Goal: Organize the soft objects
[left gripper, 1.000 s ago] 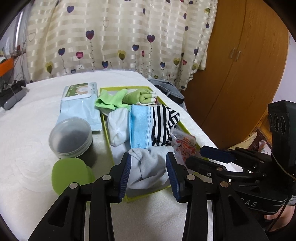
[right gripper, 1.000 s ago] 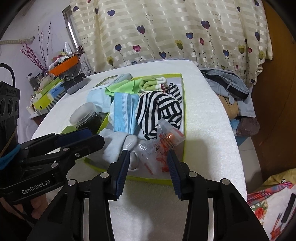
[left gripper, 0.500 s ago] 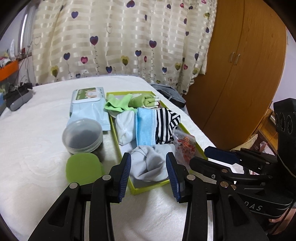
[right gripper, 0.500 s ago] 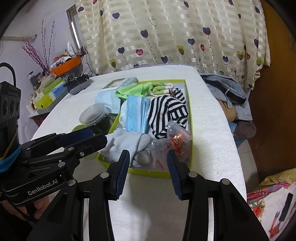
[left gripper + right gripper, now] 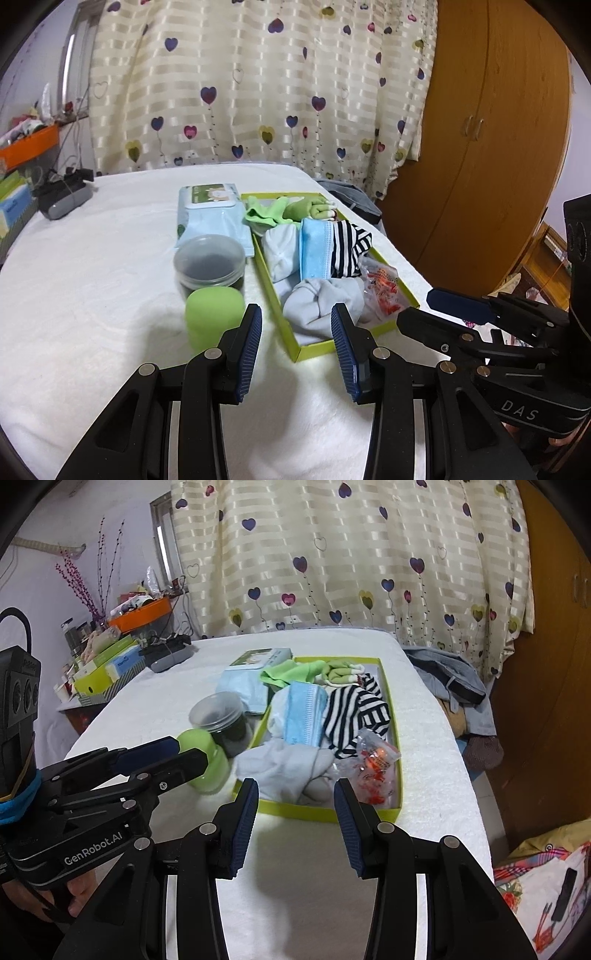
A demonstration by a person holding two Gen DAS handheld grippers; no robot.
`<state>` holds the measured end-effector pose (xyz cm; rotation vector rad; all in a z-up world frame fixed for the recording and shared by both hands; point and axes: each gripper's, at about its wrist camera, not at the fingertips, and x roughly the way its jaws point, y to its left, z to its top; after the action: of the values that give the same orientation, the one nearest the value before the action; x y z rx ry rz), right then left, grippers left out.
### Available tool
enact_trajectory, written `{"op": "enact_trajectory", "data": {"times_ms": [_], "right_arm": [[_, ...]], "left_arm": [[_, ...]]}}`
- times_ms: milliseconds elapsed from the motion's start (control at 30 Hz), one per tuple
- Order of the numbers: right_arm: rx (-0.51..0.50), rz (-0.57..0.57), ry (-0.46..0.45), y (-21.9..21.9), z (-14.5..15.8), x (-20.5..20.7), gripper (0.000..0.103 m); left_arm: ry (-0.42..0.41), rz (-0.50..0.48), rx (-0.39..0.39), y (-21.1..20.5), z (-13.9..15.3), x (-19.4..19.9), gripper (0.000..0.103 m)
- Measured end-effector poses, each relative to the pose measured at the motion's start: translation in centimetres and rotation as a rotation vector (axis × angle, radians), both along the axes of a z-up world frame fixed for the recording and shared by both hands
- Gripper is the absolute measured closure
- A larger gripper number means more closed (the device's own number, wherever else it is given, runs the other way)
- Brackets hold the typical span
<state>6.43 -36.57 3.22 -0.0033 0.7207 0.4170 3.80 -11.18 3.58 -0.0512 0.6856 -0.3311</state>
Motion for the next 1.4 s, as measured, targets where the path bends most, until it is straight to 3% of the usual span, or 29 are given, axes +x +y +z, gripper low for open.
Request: {"op": "enact_trajectory", "data": {"times_ms": [633, 1400], "right_arm": [[0.005, 0.021, -0.039, 0.5, 0.4, -2.6, 0.058], [0.006, 0.029, -0.009, 0.0, -1.4, -0.8, 0.057]], "left_arm": [[-0.01, 0.035, 0.025, 1.2, 0.1, -2.7, 0.065], [0.05, 0.093, 0.081, 0.7, -1.9, -0.3, 0.065]]}}
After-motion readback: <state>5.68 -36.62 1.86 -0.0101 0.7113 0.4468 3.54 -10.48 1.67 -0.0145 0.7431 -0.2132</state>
